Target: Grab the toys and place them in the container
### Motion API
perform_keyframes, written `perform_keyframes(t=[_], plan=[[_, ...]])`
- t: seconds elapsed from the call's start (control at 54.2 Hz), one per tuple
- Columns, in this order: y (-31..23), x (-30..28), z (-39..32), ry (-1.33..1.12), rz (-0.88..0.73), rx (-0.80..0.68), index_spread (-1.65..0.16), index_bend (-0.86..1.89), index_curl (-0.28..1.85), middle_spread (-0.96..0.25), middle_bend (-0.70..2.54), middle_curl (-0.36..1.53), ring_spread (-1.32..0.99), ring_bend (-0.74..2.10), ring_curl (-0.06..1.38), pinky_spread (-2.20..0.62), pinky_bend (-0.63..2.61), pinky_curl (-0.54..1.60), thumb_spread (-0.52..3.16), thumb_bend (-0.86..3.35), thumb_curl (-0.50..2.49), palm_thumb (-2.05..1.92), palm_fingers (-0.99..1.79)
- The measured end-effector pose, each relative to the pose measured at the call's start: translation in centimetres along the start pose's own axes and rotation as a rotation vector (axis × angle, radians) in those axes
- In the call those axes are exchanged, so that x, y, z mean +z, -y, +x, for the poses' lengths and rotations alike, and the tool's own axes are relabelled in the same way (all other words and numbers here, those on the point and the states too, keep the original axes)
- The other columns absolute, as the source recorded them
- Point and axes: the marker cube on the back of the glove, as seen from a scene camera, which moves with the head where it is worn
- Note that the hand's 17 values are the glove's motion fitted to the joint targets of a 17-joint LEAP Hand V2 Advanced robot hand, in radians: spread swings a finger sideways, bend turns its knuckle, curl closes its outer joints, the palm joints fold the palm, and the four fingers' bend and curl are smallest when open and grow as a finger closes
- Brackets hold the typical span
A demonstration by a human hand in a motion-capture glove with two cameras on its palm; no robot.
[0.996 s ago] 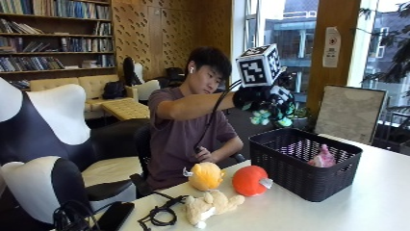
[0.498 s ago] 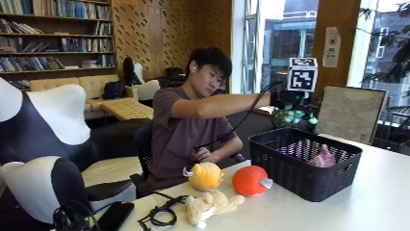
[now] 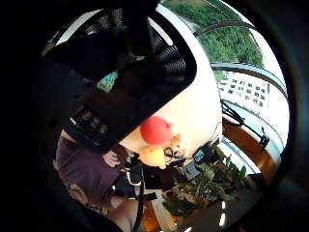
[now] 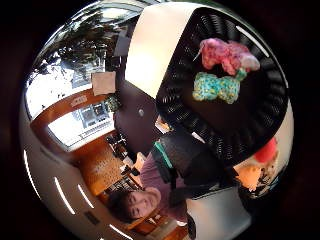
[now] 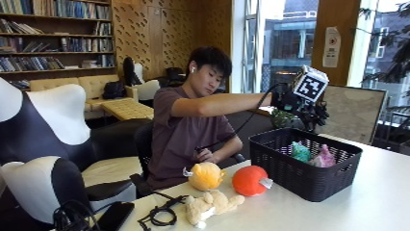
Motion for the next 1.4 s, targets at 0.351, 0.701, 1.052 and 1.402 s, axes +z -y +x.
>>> perform_keyframes(t=[0.351,0.701,1.052,1.402], plan=[[-6.4,-0.9,11.5,-0.110,0.071,0.061,-0.23,0.06,0.35,-0.01,0.13,0.43,0.00,0.27,0.53,0.05,1.04,0.42,1.25,-0.02,0.44,0.00,-0.28],[-14.9,5.4,28.1,0.160,0.052,0.298,-0.22,0.08,0.24,0.00,0.13,0.33,0.01,0.22,0.49,0.06,1.02,0.38,1.39,0.00,0.39,0.07,-0.22],[-14.6,19.9,33.9,0.212,-0.034,0.343,-0.22,0.08,0.19,0.01,0.14,0.29,0.01,0.25,0.49,0.06,1.00,0.37,1.38,-0.01,0.36,0.07,-0.17],[-12.5,29.1,33.5,0.061,0.079,0.361,-0.23,0.12,0.15,-0.09,0.46,0.38,-0.17,0.70,0.55,-0.04,0.86,0.30,1.28,0.03,0.36,0.13,0.36]])
